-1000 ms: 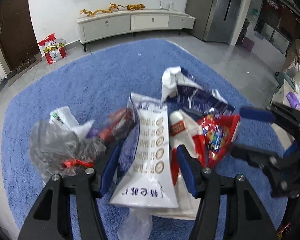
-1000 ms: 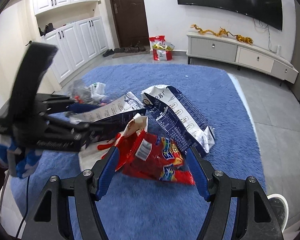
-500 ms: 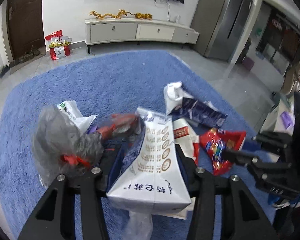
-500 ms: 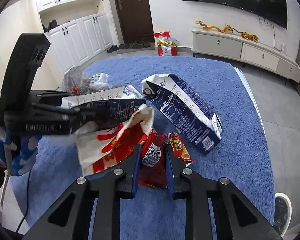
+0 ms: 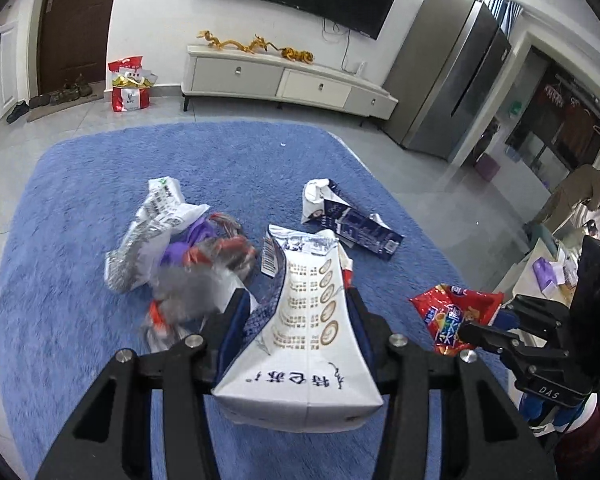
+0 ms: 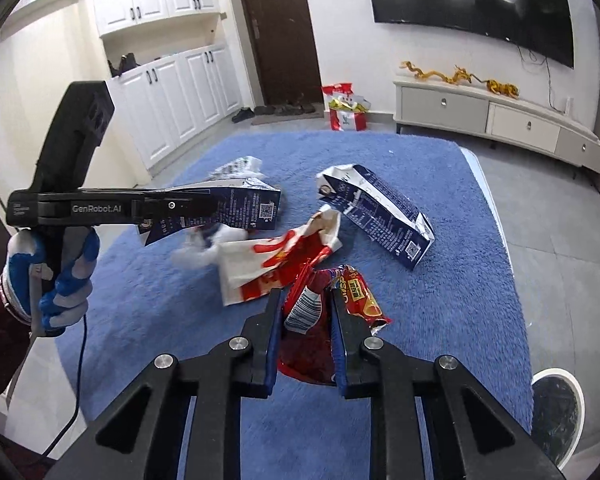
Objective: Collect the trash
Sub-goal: 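Carry both items to the trash bin and open both tools to drop them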
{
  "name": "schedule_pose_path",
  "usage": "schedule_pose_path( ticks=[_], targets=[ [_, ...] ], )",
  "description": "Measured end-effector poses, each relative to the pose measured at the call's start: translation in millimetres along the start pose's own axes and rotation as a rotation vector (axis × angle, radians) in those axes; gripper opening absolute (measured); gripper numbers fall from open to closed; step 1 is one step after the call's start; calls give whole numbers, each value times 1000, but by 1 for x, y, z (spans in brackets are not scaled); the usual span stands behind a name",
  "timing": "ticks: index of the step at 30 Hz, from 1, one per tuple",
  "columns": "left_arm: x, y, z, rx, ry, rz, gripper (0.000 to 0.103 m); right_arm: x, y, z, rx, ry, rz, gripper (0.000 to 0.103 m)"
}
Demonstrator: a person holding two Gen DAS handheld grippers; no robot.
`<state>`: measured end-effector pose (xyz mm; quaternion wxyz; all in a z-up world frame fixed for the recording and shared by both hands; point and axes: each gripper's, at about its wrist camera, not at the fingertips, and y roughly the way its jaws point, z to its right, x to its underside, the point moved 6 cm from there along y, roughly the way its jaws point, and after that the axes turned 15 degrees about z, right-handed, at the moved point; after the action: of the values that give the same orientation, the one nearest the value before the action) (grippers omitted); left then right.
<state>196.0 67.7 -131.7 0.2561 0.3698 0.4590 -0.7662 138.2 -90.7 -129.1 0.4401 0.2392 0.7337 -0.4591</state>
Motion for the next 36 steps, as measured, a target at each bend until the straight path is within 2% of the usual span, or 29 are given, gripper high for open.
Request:
schedule_pose_path(
  ticks=[3, 8, 13, 17, 22, 36],
  targets=[
    [4, -18, 5, 9, -14, 21, 45, 0, -16, -9, -10, -25, 15, 21],
    [5, -42, 14, 69, -57, 39, 46, 6, -40, -18, -23, -48, 38, 21],
    [3, -58, 19, 145, -154, 49, 45, 9, -58, -14, -26, -32, 60, 21],
    [-1, -64, 31, 149, -150, 57, 45, 12, -72, -3, -7, -18, 82, 21],
    [-2, -60, 51, 151, -106, 51, 45, 19, -83, 15, 25, -2, 87, 21],
    [26, -20, 83, 143, -69, -48, 46, 40, -89, 54, 80, 49, 74, 21]
  ],
)
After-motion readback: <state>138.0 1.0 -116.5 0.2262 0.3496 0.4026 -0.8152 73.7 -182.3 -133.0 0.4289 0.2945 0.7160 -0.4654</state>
